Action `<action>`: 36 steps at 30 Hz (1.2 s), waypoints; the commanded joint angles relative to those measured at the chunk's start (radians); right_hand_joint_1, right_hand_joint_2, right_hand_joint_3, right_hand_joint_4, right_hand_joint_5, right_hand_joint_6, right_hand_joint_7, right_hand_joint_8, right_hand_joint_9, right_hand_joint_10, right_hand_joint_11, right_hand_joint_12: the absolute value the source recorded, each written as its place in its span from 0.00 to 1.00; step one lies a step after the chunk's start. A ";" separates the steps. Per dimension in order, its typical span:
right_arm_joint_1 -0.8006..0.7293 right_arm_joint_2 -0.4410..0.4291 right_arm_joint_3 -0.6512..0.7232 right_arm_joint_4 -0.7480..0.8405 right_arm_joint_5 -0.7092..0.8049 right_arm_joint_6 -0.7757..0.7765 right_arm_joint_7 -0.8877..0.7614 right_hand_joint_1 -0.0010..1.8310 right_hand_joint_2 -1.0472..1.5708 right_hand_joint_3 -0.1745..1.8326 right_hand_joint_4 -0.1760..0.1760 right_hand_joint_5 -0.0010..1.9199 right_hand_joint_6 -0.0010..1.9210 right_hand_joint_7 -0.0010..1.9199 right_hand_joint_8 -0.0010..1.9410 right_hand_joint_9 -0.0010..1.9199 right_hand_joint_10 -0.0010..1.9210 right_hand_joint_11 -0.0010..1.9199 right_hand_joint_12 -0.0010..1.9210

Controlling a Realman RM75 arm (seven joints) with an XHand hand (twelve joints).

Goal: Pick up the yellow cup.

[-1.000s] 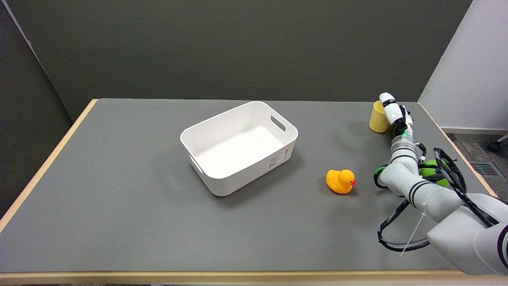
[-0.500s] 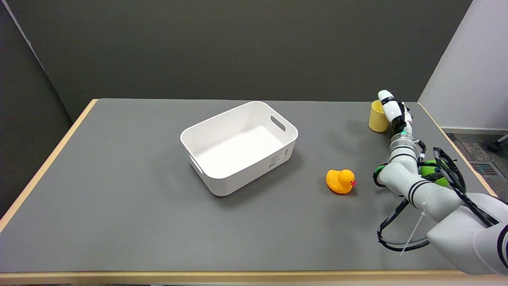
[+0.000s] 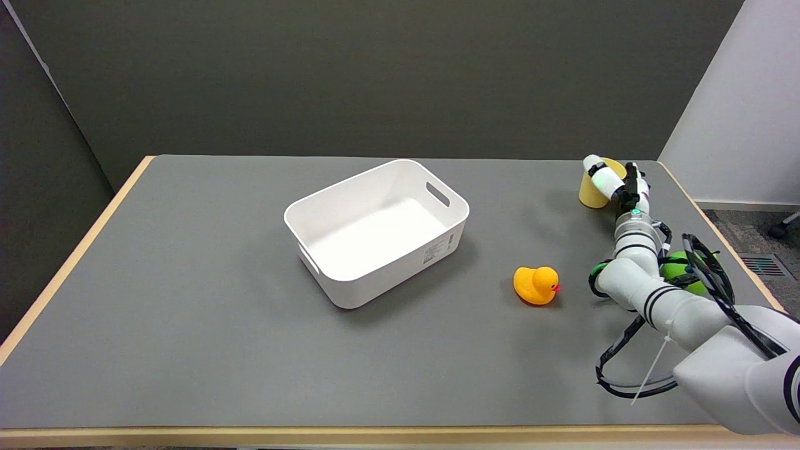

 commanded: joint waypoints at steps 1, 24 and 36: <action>-0.007 0.004 -0.001 -0.005 -0.001 -0.008 -0.005 0.45 0.65 0.43 0.33 0.00 0.00 0.00 0.00 0.00 0.00 0.00 0.00; 0.014 0.000 -0.001 -0.039 -0.038 -0.048 -0.006 0.48 0.65 0.42 0.32 0.00 0.00 0.00 0.00 0.00 0.00 0.00 0.00; 0.026 -0.002 0.002 -0.049 -0.074 -0.045 -0.006 0.47 0.65 0.44 0.33 0.00 0.00 0.00 0.00 0.00 0.00 0.00 0.00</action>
